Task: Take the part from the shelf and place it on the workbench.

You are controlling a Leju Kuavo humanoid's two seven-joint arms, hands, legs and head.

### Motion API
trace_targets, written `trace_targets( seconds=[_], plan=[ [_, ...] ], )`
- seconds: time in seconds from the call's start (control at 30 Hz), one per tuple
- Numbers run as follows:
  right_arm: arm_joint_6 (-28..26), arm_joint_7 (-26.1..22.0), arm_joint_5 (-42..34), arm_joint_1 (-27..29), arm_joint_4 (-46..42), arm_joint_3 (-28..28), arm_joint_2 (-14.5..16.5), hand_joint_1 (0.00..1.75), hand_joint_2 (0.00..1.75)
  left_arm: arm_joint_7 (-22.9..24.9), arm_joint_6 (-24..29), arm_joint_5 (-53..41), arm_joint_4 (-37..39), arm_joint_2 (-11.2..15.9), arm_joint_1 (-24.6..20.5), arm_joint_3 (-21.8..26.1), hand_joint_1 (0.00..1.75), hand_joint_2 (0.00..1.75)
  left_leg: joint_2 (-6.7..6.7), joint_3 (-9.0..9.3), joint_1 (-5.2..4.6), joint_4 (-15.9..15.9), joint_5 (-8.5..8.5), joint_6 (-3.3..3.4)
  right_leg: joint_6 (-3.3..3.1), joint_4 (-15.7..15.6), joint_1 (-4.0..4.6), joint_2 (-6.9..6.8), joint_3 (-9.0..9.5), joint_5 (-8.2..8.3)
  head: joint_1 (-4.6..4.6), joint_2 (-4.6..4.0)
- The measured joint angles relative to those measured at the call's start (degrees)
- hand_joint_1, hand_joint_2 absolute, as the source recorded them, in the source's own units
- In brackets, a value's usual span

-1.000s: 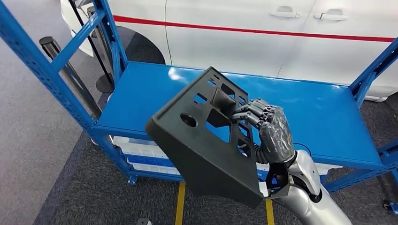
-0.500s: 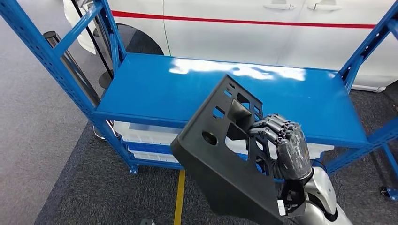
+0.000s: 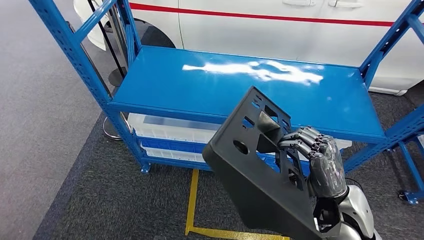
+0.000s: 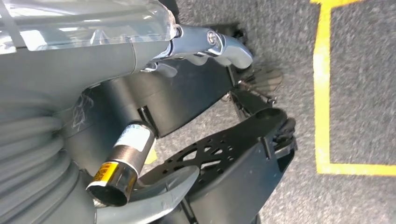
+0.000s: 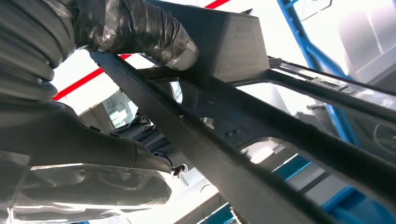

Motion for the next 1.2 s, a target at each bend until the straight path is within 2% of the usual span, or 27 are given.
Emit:
trace_targets(
  seconds=[0.07,0.1,0.13,0.17,0.2,0.23,0.27,0.33,0.37,0.43,0.47,0.5,0.6,0.63,0.67,0.7,0.77,0.83,0.87,0.93,0.97,1.0,1.03,1.1,1.13,1.17,1.2],
  plan=[
    [0.76,0.02,-0.52,0.26,-0.08,-0.69,-0.36,1.75,1.75,0.05,0.24,-0.35,-0.55,0.26,0.09,-0.17,0.00,1.75,0.14,-1.31,0.10,-0.11,1.23,0.58,0.42,6.01,-0.11,0.16,-1.71,-5.66,0.04,0.00],
    [1.09,0.02,-0.70,0.38,-0.09,-0.98,-0.48,1.75,1.75,0.04,0.34,-0.45,-0.77,0.37,0.12,-0.22,0.00,1.75,0.18,-2.12,0.08,0.05,1.73,0.65,0.62,9.82,-0.19,0.18,-2.52,-7.84,0.04,0.00],
    [1.38,0.02,-0.80,0.50,-0.09,-1.22,-0.59,1.75,1.75,0.03,0.42,-0.53,-0.99,0.47,0.17,-0.27,0.00,1.75,0.21,-3.00,0.09,0.30,2.21,0.57,0.84,12.89,-0.27,0.18,-2.87,-8.61,0.04,0.00],
    [1.58,0.02,-0.82,0.59,-0.09,-1.39,-0.69,1.75,1.75,0.02,0.45,-0.57,-1.22,0.59,0.23,-0.29,0.00,1.75,0.24,-3.87,0.12,0.63,2.62,0.47,1.03,14.41,-0.36,0.18,-2.51,-8.05,0.03,0.00],
    [1.71,0.02,-0.82,0.64,-0.10,-1.54,-0.77,1.75,1.75,0.01,0.46,-0.59,-1.50,0.69,0.30,-0.30,0.00,1.75,0.27,-4.75,0.19,1.06,2.97,0.31,1.20,13.81,-0.52,0.16,-1.11,-6.44,0.03,0.00],
    [1.78,0.02,-0.82,0.66,-0.13,-1.70,-0.86,1.75,1.75,0.01,0.48,-0.61,-1.72,0.78,0.36,-0.32,0.00,1.75,0.28,-5.58,0.27,1.57,3.24,0.11,1.37,11.22,-0.71,0.14,1.23,-4.63,0.03,0.00],
    [1.79,0.02,-0.82,0.66,-0.18,-1.87,-0.93,1.75,1.75,0.01,0.49,-0.62,-1.90,0.88,0.42,-0.33,0.00,1.75,0.28,-6.33,0.30,2.10,3.43,-0.12,1.52,7.40,-0.87,0.12,3.93,-3.95,0.04,0.00],
    [1.79,0.02,-0.82,0.68,-0.39,-2.18,-1.09,1.75,1.75,0.01,0.50,-0.64,-2.21,1.07,0.53,-0.35,0.00,1.75,0.25,-7.45,0.22,2.99,3.92,-0.72,1.14,0.25,-0.70,0.21,8.40,-4.64,0.01,0.00],
    [1.79,0.02,-0.81,0.69,-0.48,-2.27,-1.14,1.75,1.75,0.04,0.50,-0.66,-2.35,1.16,0.57,-0.36,0.00,1.75,0.24,-7.80,0.14,3.17,4.30,-1.04,0.77,-1.44,-0.47,0.28,9.23,-5.39,-0.01,0.00],
    [1.79,-0.03,-0.71,0.86,-0.58,-2.34,-1.17,1.75,1.75,0.48,0.46,-0.75,-2.65,1.34,0.62,-0.39,0.00,1.75,0.16,-8.26,0.10,3.28,4.89,-1.68,-0.26,-2.07,-0.38,0.20,9.01,-5.08,-0.01,0.00],
    [1.79,-0.09,-0.58,0.99,-0.60,-2.35,-1.17,1.75,1.75,0.95,0.44,-0.95,-2.81,1.44,0.63,-0.40,0.00,1.75,0.09,-8.66,0.15,3.73,4.21,-1.97,-0.80,-2.09,-0.44,0.06,8.60,-4.61,-0.02,0.00],
    [1.79,-0.14,-0.45,1.15,-0.61,-2.36,-1.16,1.75,1.75,1.53,0.41,-1.32,-2.99,1.58,0.64,-0.42,0.00,1.75,0.01,-9.25,0.24,5.09,2.51,-2.24,-1.44,-2.15,-0.54,-0.13,8.09,-4.09,-0.03,0.00],
    [1.82,-0.22,0.06,1.66,-0.64,-2.43,-1.15,1.75,1.75,3.26,0.41,-3.55,-3.58,2.10,0.79,-0.43,0.00,1.75,-0.06,-11.68,0.49,14.49,-5.36,-2.80,-2.55,-1.76,-0.34,-0.54,5.96,-2.62,-0.05,0.00],
    [1.84,-0.21,0.23,1.84,-0.64,-2.48,-1.15,1.75,1.75,3.86,0.43,-4.84,-3.73,2.26,0.88,-0.43,0.00,1.75,-0.06,-12.09,0.51,17.53,-6.56,-2.89,-2.59,-1.49,-0.25,-0.60,5.16,-2.20,-0.06,0.00],
    [1.87,-0.21,0.34,2.04,-0.66,-2.57,-1.15,1.75,1.75,4.58,0.45,-6.66,-3.81,2.39,1.01,-0.37,0.00,1.75,-0.06,-11.81,0.52,19.19,-6.39,-2.90,-2.59,-1.16,-0.18,-0.66,4.31,-1.78,-0.06,0.00],
    [1.93,-0.21,0.31,2.22,-0.68,-2.70,-1.15,1.75,1.75,5.44,0.48,-9.22,-3.81,2.46,1.23,-0.18,0.00,1.75,-0.07,-10.63,0.52,18.94,-5.09,-2.81,-2.53,-0.79,-0.12,-0.68,3.46,-1.41,-0.07,0.00],
    [2.25,-0.24,-0.03,2.45,-0.77,-3.12,-1.15,1.75,1.75,7.99,0.54,-16.48,-3.82,2.49,2.07,0.98,0.00,1.75,-0.25,-5.78,0.46,13.10,-2.31,-2.22,-2.32,-0.05,-0.06,-0.68,2.09,-0.80,-0.07,0.00],
    [2.73,-0.27,-0.61,2.48,-0.85,-3.63,-1.15,1.75,1.75,11.51,0.56,-24.71,-4.30,2.49,3.76,3.46,0.00,1.75,-0.52,-0.80,0.20,5.70,-2.32,-1.68,-1.80,0.34,-0.01,-0.56,1.37,-0.10,-0.05,0.00],
    [2.91,-0.28,-0.82,2.48,-0.87,-3.83,-1.15,1.75,1.75,13.09,0.56,-27.89,-4.70,2.49,4.71,4.86,0.00,1.75,-0.63,0.32,0.04,3.63,-2.70,-1.54,-1.47,0.27,-0.07,-0.53,1.24,0.34,-0.05,0.00],
    [3.11,-0.32,-0.99,2.47,-0.89,-4.08,-1.18,1.75,1.75,15.00,0.56,-31.39,-5.48,2.48,6.41,7.32,0.00,1.75,-0.57,0.36,-0.02,2.16,-2.04,-1.29,-0.69,-0.22,-0.18,-0.45,1.04,1.40,-0.03,0.00],
    [3.20,-0.33,-1.02,2.49,-0.89,-4.16,-1.21,1.75,1.75,15.42,0.56,-32.03,-5.77,2.45,7.06,8.23,0.00,1.75,-0.45,0.00,0.08,1.72,-1.23,-1.00,-0.36,-0.23,-0.20,-0.32,0.76,1.16,-0.02,0.00],
    [3.31,-0.35,-1.05,2.50,-0.89,-4.26,-1.26,1.75,1.75,15.71,0.56,-32.47,-6.00,2.42,7.63,9.09,0.00,1.75,-0.30,-0.47,0.21,1.27,-0.36,-0.57,-0.10,0.50,-0.19,-0.19,0.30,-0.26,0.02,0.00],
    [3.44,-0.36,-1.09,2.48,-0.88,-4.34,-1.32,1.75,1.75,15.93,0.56,-32.74,-6.18,2.39,8.10,9.80,0.00,1.75,-0.16,-1.06,0.39,0.91,0.50,-0.16,0.08,2.01,-0.15,-0.06,-0.26,-2.59,0.08,0.00],
    [3.77,-0.36,-1.21,2.40,-0.88,-4.44,-1.37,1.75,1.75,16.27,0.56,-33.14,-6.56,2.38,8.95,11.06,0.00,1.75,-0.01,-2.77,0.25,1.00,1.93,0.28,0.33,7.85,-0.26,0.06,-1.27,-8.55,0.17,0.00],
    [3.92,-0.36,-1.29,2.34,-0.87,-4.45,-1.37,1.75,1.75,16.36,0.56,-33.19,-6.75,2.38,9.32,11.57,0.00,1.75,0.01,-3.74,0.21,1.15,2.56,0.28,0.50,10.83,-0.34,0.07,-1.41,-10.01,0.18,0.00],
    [4.11,-0.32,-1.39,2.24,-0.87,-4.45,-1.37,1.75,1.75,16.41,0.56,-33.15,-7.00,2.39,9.72,12.06,0.00,1.75,0.04,-4.87,0.18,1.42,3.23,0.19,0.68,13.05,-0.44,0.07,-1.08,-10.01,0.17,0.00],
    [4.29,-0.29,-1.49,2.07,-0.86,-4.45,-1.37,1.75,1.75,16.43,0.55,-32.97,-7.26,2.43,10.04,12.49,0.00,1.75,0.08,-6.07,0.21,1.80,3.82,0.07,0.85,13.67,-0.57,0.07,-0.07,-8.54,0.17,0.00]
  ],
)
